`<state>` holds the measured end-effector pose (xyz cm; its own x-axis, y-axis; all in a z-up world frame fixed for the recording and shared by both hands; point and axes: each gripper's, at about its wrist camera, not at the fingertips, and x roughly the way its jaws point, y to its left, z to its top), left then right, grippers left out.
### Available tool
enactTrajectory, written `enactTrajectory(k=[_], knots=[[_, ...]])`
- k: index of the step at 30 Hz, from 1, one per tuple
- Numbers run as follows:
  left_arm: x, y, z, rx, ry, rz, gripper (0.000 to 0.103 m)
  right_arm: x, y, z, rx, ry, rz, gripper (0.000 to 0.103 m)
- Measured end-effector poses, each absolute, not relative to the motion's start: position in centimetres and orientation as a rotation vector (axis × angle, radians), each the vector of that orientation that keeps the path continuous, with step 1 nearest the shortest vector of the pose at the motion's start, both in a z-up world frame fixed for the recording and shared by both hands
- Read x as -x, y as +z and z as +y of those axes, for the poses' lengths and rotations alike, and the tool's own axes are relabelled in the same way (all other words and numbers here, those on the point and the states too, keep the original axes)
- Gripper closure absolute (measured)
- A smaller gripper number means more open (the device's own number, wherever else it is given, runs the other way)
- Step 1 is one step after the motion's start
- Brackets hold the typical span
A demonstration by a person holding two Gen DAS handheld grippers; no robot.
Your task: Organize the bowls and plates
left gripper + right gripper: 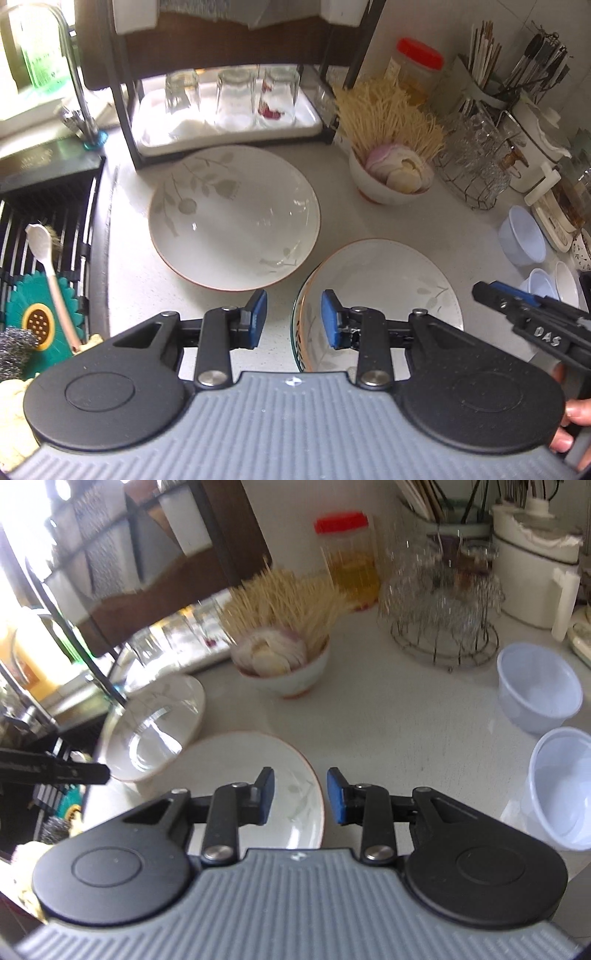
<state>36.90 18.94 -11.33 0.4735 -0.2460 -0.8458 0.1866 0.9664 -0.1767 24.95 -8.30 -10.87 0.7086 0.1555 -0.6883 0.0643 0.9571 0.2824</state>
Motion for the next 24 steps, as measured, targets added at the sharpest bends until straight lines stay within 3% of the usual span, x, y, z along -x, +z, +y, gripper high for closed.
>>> enactTrajectory(k=[14, 24], knots=[[-31.0, -4.8, 18.2, 0.053, -0.306, 0.925, 0.066, -20.6, -3.6, -7.7, -0.29, 0.11, 0.646, 0.069], [-27.7, -2.4, 17.6, 0.076, -0.284, 0.878, 0.066, -17.8, -1.4, -7.7, -0.261, 0.161, 0.652, 0.069]])
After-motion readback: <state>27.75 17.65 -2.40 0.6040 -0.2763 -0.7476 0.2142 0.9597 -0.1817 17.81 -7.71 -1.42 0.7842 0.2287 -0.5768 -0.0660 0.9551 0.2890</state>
